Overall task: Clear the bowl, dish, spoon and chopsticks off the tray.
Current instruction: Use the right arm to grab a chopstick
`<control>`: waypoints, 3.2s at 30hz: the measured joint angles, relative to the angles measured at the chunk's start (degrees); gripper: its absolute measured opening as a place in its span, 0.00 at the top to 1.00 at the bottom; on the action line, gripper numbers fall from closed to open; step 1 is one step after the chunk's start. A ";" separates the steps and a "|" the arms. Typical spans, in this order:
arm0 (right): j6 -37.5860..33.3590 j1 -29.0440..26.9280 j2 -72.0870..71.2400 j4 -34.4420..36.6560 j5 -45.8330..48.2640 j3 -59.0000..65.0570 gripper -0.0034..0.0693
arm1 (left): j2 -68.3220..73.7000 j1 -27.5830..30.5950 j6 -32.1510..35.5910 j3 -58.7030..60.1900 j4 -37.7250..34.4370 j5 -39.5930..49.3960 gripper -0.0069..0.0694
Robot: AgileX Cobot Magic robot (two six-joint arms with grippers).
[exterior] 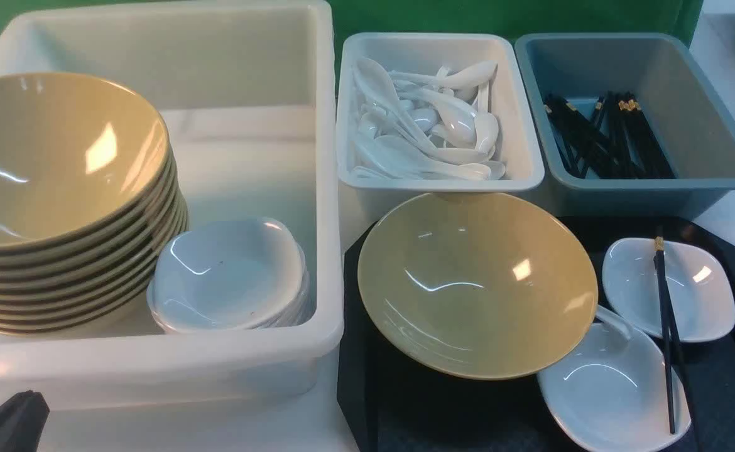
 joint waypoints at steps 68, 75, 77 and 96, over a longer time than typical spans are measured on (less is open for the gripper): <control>0.05 0.00 0.00 0.00 -18.30 0.02 0.63 | 0.00 0.00 0.13 0.00 -0.19 -37.50 0.91; 13.31 0.00 0.00 0.08 -53.36 0.02 0.63 | 0.00 0.00 -4.09 0.00 -0.19 -44.71 0.91; 21.13 0.00 0.00 0.34 -58.34 0.02 0.63 | 0.00 0.00 -7.03 0.00 -0.51 -47.40 0.91; 23.38 0.35 12.98 -8.62 -13.71 -22.92 0.91 | 17.89 0.00 -2.51 -28.12 -4.14 -37.47 0.91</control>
